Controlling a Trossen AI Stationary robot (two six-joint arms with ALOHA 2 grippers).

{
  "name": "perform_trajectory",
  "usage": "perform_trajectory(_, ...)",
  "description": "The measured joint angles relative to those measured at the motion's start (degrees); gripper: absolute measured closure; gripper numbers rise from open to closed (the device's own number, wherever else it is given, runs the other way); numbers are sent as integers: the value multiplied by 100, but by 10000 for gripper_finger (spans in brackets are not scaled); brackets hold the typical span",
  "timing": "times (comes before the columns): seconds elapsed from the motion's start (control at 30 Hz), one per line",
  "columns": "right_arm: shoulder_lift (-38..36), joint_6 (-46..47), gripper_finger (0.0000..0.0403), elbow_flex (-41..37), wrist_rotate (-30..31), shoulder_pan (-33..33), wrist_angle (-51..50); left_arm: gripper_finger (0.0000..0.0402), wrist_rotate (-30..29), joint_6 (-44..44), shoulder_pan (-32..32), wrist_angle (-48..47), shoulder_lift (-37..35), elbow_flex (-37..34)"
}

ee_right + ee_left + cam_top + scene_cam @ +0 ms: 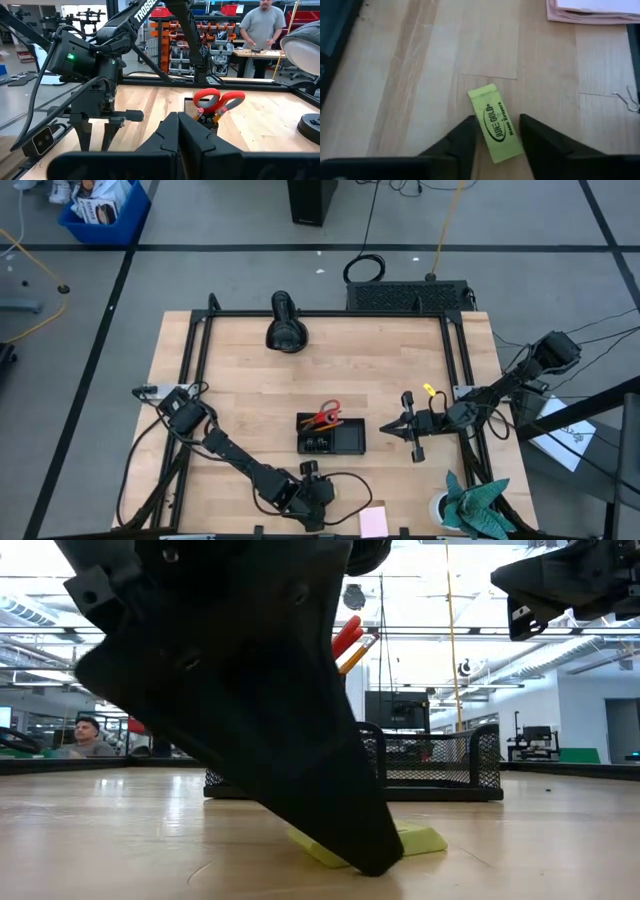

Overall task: Pick and place office supplies into organizer
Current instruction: Put the yellow eraser into the desk organizer

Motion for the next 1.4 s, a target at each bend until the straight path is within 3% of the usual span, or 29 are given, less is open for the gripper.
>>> perform_trajectory(0.2, 0, 37, 403, 0, 0, 2, -2, 342, 39, 268, 0, 88, 0, -11)
perform_trajectory(0.33, 0, 37, 403, 0, 0, 2, -2, 369, -115, 472, -10, 175, -3, -22)
perform_trajectory(0.57, 0, 67, 403, 0, 0, 2, -4, 345, -295, 773, -33, 156, -229, -43)
perform_trajectory(1.1, 0, 146, 403, -3, 3, 2, -176, 340, -1334, 1428, -4, -1544, -1154, -44)
perform_trajectory(1.4, 0, 146, 403, -3, 7, 2, -177, 339, -1674, 1543, 389, -2230, -1207, -44)
